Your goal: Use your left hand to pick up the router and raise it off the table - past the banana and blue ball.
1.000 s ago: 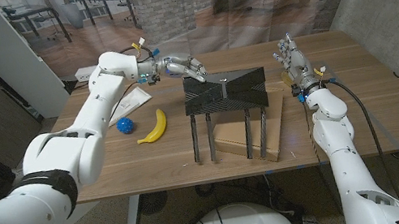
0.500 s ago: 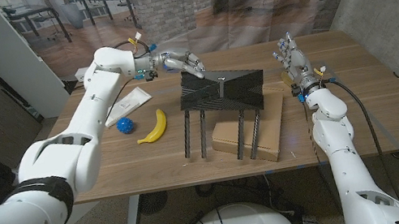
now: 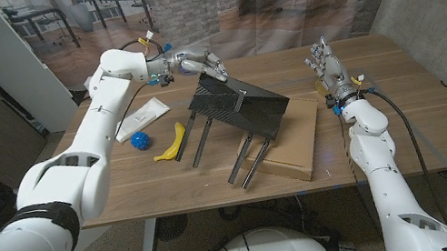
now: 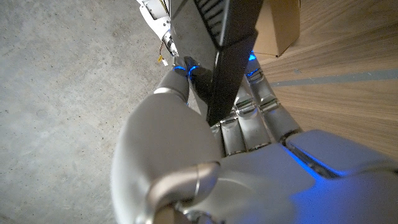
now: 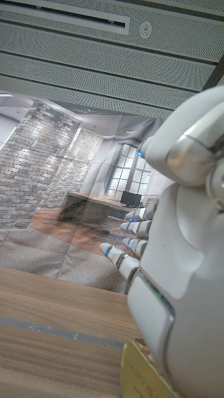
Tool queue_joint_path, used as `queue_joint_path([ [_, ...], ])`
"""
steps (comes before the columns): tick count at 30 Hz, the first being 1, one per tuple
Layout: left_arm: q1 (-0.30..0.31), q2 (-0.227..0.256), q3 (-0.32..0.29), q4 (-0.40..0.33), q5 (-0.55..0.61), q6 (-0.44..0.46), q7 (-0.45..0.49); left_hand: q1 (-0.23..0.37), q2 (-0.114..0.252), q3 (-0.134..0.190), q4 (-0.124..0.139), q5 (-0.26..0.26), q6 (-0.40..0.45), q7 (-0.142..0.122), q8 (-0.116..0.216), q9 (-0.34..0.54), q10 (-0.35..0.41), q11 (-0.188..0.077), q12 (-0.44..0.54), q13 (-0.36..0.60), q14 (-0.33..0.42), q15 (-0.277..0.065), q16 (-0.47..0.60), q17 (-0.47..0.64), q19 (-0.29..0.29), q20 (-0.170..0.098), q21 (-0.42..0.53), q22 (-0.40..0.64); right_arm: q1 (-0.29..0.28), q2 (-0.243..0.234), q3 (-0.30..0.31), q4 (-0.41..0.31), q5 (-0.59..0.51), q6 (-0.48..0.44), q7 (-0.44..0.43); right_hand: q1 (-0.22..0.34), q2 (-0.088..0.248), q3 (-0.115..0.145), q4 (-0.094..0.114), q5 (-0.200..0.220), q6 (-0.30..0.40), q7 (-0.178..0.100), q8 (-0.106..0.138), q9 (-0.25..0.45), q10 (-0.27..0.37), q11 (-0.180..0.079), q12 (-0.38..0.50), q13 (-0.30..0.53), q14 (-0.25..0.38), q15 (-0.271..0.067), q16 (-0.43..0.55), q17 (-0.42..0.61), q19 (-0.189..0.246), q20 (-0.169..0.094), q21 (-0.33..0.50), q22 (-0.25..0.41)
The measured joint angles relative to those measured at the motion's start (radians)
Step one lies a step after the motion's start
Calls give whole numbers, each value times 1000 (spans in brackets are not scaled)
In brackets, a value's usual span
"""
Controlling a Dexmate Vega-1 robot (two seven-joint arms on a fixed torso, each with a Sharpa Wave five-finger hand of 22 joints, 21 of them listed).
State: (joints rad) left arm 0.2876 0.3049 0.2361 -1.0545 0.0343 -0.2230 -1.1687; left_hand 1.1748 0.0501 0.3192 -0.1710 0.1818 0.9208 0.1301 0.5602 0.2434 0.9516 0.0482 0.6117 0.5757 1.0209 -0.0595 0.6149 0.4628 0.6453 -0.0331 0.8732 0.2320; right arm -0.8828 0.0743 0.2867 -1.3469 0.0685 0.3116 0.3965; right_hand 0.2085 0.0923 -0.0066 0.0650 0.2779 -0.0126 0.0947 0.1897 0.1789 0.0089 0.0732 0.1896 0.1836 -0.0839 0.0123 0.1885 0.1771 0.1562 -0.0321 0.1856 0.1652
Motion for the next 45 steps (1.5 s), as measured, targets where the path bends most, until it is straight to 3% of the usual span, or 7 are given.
queue_joint_path([
  [45,15,20,-34,-100,6,-50,120,0,0,3,0,1,10,-11,4,1,0,0,-2,43,10,0,-6,22,-23,-2,48,-13,11,-1,-8,17,-10,9,-15,0,0,-4,4,0,0,0,0,0,0,0,0,0,0,0,0,0,0,0,0,0],
])
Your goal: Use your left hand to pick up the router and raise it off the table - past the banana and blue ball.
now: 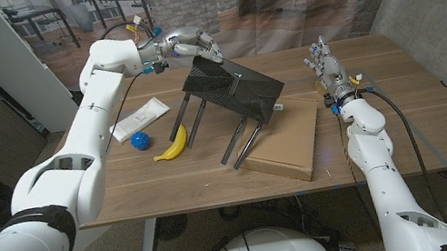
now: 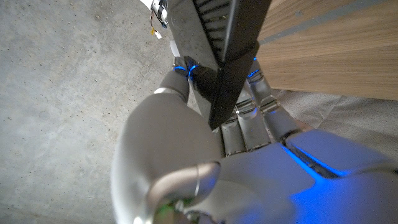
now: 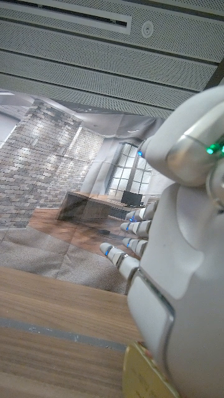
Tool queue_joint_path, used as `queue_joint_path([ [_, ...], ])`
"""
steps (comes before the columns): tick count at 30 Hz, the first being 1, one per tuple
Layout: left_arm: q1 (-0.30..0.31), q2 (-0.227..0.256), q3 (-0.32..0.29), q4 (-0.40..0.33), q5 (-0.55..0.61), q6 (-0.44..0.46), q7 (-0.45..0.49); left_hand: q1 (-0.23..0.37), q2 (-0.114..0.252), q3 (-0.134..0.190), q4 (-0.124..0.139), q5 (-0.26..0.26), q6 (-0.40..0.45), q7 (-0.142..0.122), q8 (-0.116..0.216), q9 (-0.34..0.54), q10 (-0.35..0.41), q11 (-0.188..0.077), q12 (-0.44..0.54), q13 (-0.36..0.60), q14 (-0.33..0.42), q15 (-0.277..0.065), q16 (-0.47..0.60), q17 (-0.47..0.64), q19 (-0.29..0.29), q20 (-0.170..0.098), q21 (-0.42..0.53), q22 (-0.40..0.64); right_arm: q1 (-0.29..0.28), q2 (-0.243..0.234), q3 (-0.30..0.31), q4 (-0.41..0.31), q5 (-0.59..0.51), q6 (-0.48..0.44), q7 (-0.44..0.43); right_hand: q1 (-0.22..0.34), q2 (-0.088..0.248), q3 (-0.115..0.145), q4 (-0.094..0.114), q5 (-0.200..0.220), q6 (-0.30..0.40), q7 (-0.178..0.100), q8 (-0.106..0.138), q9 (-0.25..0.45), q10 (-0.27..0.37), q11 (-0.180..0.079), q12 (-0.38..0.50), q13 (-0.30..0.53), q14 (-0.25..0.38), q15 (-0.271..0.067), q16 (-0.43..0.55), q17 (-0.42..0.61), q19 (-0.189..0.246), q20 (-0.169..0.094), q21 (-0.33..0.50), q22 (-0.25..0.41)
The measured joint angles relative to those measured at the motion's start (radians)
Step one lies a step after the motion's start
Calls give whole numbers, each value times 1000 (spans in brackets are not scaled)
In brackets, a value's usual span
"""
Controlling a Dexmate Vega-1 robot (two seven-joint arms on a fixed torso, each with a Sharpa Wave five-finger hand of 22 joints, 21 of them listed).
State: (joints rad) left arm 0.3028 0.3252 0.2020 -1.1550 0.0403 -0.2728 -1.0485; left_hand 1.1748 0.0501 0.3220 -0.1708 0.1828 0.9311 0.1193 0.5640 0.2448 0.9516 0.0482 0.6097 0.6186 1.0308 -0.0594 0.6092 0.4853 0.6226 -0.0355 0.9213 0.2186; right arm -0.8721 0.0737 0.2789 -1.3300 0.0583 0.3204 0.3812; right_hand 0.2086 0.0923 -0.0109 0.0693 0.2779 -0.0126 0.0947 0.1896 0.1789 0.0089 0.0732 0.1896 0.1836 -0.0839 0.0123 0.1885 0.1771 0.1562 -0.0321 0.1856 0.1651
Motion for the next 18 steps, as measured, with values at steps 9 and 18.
queue_joint_path([
  [9,1,1,-12,-10,-5,-16,22,0,0,0,0,0,0,0,-4,27,0,0,0,1,1,0,0,4,-9,-1,13,-1,-4,5,-9,-10,-6,0,-7,0,0,0,0,7,0,0,0,0,0,0,0,0,0,0,0,0,0,0,0,0],
  [18,0,1,-23,-10,-11,-37,39,0,0,0,0,-1,0,0,-4,29,0,0,-3,7,-2,-2,-8,9,-13,2,22,-5,-9,11,-16,-16,-13,-1,-17,-4,-4,0,0,7,0,0,0,0,0,0,0,0,0,0,0,0,0,0,0,0],
])
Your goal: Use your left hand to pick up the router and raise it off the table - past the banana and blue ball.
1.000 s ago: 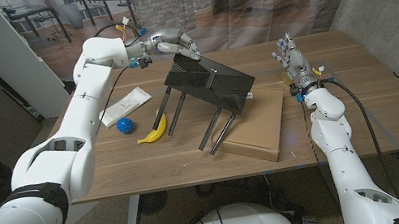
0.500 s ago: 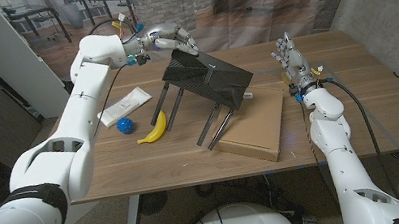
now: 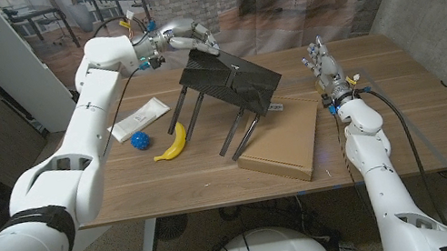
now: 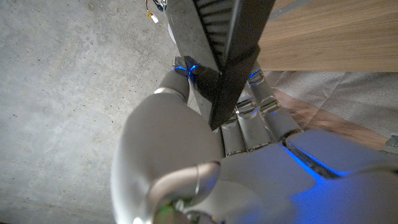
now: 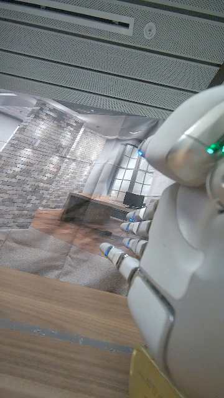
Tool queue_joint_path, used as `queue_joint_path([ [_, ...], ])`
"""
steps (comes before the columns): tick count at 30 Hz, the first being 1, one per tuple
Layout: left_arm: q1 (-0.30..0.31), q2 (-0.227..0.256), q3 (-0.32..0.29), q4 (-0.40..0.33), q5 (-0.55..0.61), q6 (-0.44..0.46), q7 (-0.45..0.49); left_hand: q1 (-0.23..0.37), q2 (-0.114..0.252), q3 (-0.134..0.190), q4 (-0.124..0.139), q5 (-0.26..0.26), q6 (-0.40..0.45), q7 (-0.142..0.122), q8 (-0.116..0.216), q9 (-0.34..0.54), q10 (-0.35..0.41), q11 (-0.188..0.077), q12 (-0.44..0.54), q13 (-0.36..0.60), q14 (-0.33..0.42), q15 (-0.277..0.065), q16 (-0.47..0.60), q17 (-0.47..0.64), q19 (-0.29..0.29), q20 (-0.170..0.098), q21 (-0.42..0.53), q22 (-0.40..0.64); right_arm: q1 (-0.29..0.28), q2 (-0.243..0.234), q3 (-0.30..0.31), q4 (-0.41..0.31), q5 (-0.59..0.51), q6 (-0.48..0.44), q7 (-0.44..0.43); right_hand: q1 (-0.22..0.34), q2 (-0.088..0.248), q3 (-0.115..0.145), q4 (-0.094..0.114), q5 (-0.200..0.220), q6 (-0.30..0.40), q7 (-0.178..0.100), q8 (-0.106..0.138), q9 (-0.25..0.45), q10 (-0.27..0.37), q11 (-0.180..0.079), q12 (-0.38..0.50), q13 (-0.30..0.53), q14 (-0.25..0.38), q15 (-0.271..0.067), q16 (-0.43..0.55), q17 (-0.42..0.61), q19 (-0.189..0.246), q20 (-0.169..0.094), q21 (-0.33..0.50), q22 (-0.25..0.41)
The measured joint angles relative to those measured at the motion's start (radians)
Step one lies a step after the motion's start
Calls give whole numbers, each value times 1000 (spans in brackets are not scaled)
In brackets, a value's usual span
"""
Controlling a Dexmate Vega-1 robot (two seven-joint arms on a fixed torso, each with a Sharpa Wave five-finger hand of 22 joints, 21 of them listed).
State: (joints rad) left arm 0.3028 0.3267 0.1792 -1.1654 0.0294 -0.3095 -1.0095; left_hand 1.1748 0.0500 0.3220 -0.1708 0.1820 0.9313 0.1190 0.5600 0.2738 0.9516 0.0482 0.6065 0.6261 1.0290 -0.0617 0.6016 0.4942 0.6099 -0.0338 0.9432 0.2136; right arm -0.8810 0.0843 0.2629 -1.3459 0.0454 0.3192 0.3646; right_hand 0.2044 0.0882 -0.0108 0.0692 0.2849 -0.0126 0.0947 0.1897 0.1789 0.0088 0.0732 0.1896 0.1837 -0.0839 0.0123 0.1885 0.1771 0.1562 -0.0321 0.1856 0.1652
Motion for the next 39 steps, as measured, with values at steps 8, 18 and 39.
queue_joint_path([
  [8,-7,1,-10,5,-3,-18,15,0,0,0,0,0,1,-1,3,9,0,0,-6,17,0,0,0,5,-4,-4,7,0,-2,5,-6,-1,-6,1,-10,0,0,0,0,0,0,0,0,0,0,0,0,0,0,0,0,0,0,0,0,0],
  [18,-14,1,-23,13,-9,-48,33,0,0,12,1,-3,1,-2,4,9,0,0,-11,19,0,0,-8,9,-12,-2,15,-5,-9,12,-16,-14,-17,4,-24,0,0,0,0,0,0,0,0,0,0,0,0,0,0,0,0,0,0,0,0,0],
  [39,-15,-2,-50,22,-24,-103,64,1,-1,15,4,-4,1,-2,4,9,0,0,-16,26,2,2,-14,16,-16,-6,34,-9,-30,18,-38,-64,-53,6,-60,0,0,-8,0,0,0,0,0,0,0,0,0,0,0,0,0,0,0,0,0,0],
])
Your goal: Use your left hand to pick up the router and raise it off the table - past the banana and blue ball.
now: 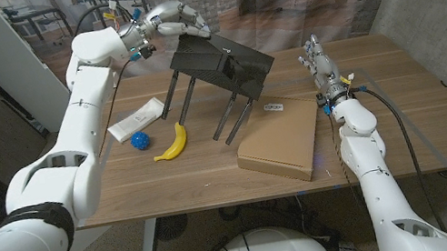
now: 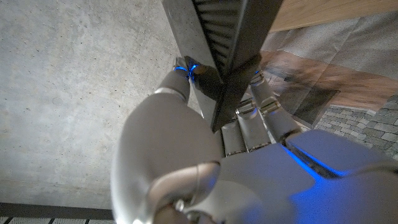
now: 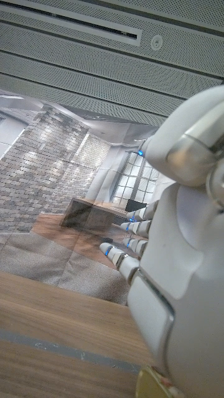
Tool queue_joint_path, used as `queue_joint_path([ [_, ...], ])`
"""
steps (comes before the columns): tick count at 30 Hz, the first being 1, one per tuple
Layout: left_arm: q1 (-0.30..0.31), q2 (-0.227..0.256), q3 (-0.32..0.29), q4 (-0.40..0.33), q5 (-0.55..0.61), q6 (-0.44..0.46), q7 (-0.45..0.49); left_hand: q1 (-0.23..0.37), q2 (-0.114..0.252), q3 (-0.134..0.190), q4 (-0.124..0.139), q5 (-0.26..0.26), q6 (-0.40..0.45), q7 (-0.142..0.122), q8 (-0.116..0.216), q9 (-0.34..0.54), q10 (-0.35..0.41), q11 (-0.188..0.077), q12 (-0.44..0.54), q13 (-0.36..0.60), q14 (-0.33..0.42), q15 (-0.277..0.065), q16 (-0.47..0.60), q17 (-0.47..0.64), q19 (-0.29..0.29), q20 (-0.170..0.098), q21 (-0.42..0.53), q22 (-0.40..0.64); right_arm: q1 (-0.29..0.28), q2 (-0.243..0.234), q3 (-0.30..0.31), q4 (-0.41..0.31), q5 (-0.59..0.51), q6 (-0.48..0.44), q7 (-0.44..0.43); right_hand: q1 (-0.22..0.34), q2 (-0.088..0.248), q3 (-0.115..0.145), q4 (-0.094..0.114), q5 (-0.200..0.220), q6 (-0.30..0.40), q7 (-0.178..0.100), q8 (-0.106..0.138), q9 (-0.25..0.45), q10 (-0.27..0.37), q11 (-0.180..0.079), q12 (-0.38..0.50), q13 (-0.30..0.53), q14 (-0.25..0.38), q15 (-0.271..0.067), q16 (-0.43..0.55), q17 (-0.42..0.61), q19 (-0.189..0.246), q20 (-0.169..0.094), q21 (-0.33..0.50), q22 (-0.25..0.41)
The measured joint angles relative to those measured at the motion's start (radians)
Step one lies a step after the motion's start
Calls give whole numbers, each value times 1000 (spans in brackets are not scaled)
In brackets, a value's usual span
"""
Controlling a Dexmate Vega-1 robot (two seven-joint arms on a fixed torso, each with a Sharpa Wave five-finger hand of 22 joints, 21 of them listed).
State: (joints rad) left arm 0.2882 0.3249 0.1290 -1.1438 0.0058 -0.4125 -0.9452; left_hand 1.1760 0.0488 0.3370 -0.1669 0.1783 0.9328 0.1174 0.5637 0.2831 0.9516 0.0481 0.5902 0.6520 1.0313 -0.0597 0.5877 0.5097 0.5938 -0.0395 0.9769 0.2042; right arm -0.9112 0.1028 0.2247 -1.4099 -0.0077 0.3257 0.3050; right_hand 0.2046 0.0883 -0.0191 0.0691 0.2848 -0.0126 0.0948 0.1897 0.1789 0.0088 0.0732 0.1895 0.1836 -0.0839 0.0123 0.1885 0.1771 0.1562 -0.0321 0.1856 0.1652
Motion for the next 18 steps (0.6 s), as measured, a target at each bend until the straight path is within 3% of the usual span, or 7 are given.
queue_joint_path([
  [18,7,-11,-29,20,-31,-56,28,0,0,18,-1,0,0,0,-7,4,8,3,-11,5,5,1,-4,7,-12,-1,18,-4,-31,8,-26,-50,-32,-9,-38,-4,-4,0,0,0,0,0,0,0,0,0,0,0,0,0,0,0,0,0,0,0],
])
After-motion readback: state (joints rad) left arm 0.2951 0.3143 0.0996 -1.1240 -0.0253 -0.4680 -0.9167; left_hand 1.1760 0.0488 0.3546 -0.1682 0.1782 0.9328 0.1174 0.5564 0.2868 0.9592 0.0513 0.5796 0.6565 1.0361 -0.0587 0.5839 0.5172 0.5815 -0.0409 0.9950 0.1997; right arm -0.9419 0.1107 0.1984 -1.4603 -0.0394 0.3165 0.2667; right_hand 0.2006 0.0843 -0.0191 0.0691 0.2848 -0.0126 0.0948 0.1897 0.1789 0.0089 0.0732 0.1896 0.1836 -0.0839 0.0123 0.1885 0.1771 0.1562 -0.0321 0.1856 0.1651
